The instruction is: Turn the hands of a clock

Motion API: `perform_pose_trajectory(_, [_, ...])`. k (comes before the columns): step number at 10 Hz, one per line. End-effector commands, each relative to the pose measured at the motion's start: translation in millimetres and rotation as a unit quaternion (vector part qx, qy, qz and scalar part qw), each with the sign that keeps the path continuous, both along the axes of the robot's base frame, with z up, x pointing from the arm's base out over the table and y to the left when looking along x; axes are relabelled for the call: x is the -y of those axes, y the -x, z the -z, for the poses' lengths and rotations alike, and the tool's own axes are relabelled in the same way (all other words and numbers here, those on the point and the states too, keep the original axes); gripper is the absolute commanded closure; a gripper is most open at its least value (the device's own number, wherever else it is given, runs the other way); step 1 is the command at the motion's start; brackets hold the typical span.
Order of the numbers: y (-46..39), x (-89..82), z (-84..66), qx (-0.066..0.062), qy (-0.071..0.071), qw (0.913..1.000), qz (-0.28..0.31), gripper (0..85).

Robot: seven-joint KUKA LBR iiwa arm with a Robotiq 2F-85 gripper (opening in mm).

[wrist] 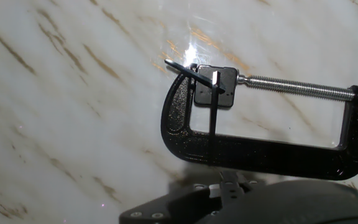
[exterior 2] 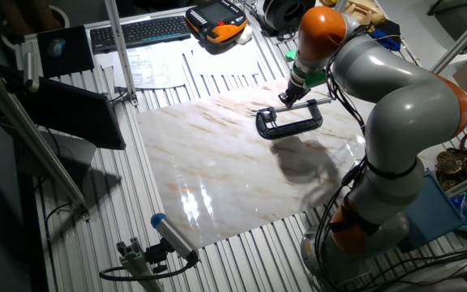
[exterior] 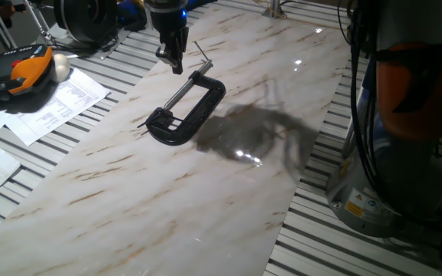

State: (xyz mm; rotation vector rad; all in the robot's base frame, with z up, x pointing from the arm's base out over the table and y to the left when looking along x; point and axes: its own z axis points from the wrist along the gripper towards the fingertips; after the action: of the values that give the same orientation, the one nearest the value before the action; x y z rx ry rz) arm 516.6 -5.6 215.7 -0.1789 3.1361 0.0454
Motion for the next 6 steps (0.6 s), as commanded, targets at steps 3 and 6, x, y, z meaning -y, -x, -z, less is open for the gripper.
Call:
perform_pose_trajectory(3, [-1.7, 0.1, 13.1, 0.001, 0.002, 1.0, 0.005, 85.0])
perform_pose_trajectory(6, [-2.9, 5.8, 30.8, 0.002, 0.0, 1.0, 0.007, 85.0])
